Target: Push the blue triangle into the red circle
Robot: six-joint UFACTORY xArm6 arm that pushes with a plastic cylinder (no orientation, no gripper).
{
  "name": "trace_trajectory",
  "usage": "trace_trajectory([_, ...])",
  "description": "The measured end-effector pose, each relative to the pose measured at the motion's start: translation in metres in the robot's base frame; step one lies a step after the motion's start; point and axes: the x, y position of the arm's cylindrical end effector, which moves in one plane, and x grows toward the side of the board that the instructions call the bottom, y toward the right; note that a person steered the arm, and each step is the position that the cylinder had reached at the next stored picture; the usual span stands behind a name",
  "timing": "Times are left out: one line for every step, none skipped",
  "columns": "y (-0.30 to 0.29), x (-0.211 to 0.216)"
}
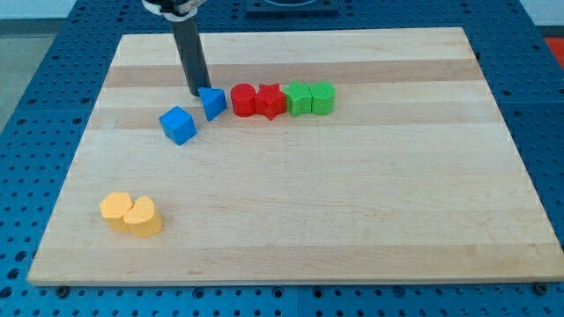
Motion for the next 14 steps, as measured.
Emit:
trace_trajectory([0.0,0.004])
trace_trajectory([-0.007,0.004])
trace_trajectory([-0.03,0.004])
trace_trajectory([-0.044,0.013])
trace_trajectory([-0.048,0.03])
trace_trajectory([-0.037,0.046])
trace_trajectory([-0.031,0.046])
trace_trajectory([-0.028,0.046])
trace_trajectory([-0.028,0.051])
trace_trajectory([-0.026,0.06])
trace_trajectory([-0.018,0.061])
trace_trajectory([-0.008,0.061])
trace_trajectory([-0.003,0.061])
trace_trajectory([0.002,0.061])
